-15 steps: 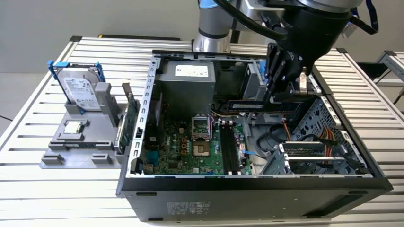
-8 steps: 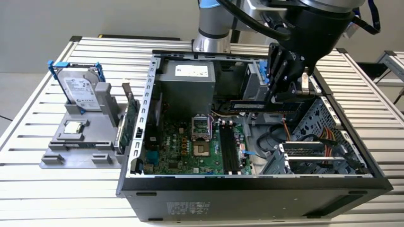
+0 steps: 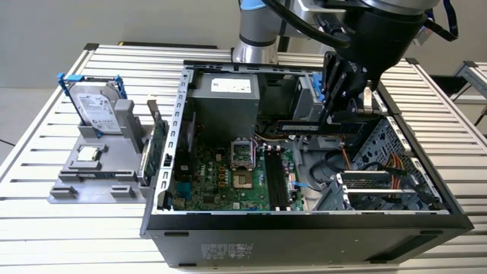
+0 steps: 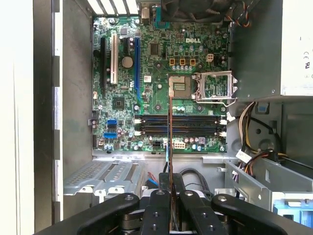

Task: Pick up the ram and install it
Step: 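Pick up the ram and move it above insertion slot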

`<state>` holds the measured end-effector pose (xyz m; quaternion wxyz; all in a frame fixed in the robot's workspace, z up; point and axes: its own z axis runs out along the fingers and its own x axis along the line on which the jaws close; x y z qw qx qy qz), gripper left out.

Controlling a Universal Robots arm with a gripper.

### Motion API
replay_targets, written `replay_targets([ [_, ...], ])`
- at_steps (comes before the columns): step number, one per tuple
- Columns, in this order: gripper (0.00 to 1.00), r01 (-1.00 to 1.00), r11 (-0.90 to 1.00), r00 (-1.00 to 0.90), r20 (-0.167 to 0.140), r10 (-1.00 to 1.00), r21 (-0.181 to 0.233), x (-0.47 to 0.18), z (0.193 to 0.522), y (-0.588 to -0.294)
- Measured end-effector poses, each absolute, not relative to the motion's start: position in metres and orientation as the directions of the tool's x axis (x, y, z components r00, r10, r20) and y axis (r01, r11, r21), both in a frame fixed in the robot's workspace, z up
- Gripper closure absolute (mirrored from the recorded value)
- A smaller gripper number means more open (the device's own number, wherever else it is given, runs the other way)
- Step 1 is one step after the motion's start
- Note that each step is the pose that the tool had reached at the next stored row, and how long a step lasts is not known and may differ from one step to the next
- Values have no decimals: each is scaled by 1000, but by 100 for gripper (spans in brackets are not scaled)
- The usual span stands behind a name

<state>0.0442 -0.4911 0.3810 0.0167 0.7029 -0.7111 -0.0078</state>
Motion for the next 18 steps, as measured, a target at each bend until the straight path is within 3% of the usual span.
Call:
replay_targets([
  [18,100,-999,12,-12,13,-1000,35,44,381,-473],
])
